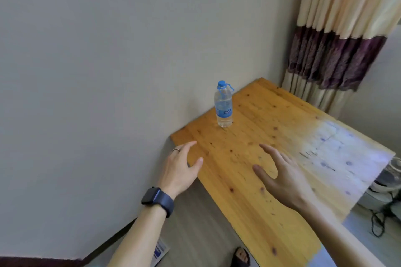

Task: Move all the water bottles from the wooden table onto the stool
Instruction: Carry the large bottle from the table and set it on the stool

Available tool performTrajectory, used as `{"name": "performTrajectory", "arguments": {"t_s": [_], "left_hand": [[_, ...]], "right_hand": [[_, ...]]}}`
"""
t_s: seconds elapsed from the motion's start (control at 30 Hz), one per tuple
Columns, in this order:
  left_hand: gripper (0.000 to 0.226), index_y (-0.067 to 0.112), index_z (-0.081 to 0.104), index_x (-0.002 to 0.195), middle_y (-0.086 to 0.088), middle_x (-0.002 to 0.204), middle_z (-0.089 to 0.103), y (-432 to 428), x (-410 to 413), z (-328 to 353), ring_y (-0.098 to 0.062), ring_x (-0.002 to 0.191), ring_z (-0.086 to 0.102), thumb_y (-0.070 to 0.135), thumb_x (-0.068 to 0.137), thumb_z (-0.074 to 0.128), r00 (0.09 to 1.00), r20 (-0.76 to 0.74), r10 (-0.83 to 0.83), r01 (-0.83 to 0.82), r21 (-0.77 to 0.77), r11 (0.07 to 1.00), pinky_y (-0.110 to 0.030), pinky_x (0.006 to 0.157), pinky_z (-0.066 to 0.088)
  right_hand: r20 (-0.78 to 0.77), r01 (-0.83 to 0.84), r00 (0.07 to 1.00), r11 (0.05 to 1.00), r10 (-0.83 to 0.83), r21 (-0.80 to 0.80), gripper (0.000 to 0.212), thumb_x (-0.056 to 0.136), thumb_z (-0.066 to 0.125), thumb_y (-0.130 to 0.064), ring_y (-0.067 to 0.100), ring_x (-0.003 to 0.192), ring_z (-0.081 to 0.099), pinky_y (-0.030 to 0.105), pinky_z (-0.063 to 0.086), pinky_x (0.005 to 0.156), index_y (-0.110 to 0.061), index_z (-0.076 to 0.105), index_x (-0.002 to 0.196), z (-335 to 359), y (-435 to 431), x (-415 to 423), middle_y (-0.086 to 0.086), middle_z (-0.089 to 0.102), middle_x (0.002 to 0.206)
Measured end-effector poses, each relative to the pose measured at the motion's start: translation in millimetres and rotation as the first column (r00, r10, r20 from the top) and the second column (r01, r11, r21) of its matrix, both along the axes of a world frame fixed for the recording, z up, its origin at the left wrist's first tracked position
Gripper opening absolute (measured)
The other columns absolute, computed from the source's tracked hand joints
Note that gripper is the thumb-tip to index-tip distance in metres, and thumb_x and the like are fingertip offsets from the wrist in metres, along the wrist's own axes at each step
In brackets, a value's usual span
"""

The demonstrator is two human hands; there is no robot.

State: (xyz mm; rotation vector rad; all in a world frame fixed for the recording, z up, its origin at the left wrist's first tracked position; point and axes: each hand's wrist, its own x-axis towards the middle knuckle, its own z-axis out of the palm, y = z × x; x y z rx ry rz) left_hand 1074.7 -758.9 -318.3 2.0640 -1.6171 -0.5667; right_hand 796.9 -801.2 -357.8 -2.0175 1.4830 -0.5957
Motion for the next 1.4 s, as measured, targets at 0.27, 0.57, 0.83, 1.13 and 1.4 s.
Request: {"name": "performTrajectory", "arguments": {"t_s": [0.27,0.57,0.83,1.13,1.4], "left_hand": [[0.071,0.03,0.036,0.15,0.003,0.15,0.041,-155.9,43.4,0.6,-0.013,0.139,0.041,0.048,0.089,0.067,0.996,-0.054,-0.071,0.072,0.015,0.997,-0.027,0.11,0.036],[0.111,0.026,0.02,0.156,-0.001,0.161,0.027,-319.3,55.3,-52.7,-0.015,0.147,0.025,0.064,0.07,0.078,0.934,-0.354,-0.048,0.088,0.097,0.991,-0.033,0.117,0.027],[0.113,0.026,0.021,0.155,0.003,0.144,0.039,-412.2,37.9,-114.6,-0.017,0.138,0.039,0.06,0.067,0.083,0.883,-0.464,-0.065,0.15,0.149,0.977,-0.029,0.105,0.038],[0.047,0.054,0.053,0.111,0.024,0.104,0.067,-455.5,67.4,-146.7,0.0,0.1,0.063,0.064,0.071,0.076,0.908,-0.243,-0.342,0.374,0.102,0.922,-0.032,0.091,0.054],[0.047,0.048,0.061,0.096,0.028,0.087,0.069,-457.9,42.1,-107.3,0.005,0.084,0.066,0.077,0.06,0.071,0.823,-0.3,-0.483,0.533,0.11,0.839,-0.03,0.08,0.057]], "right_hand": [[0.066,0.137,0.988,0.989,-0.14,0.052,0.079,0.087,0.054,-0.066,0.015,0.137,0.039,0.033,0.037,0.109,-0.042,0.018,0.153,-8.8,-114.6,65.3,-0.012,0.044,0.15],[0.077,0.312,0.939,0.925,-0.335,0.215,0.096,0.075,0.051,-0.08,0.014,0.136,0.037,0.028,0.036,0.108,-0.044,0.012,0.154,-63.4,-211.8,121.1,-0.014,0.039,0.152],[0.061,0.393,0.895,0.844,-0.442,0.365,0.108,0.072,0.07,-0.068,0.022,0.142,0.032,0.036,0.033,0.114,-0.034,0.013,0.157,-142.8,-300.8,176.8,-0.008,0.031,0.159],[0.254,0.358,0.833,0.829,-0.491,0.429,0.121,0.054,0.086,-0.06,0.017,0.14,0.037,0.042,0.035,0.113,-0.035,0.02,0.153,-212.8,-364.3,220.8,-0.008,0.038,0.154],[0.298,0.529,0.693,0.743,-0.657,0.41,0.083,0.058,0.083,-0.06,0.009,0.1,0.06,0.032,0.053,0.08,-0.039,0.044,0.128,-185.6,-327.7,203.2,-0.017,0.062,0.109]]}}
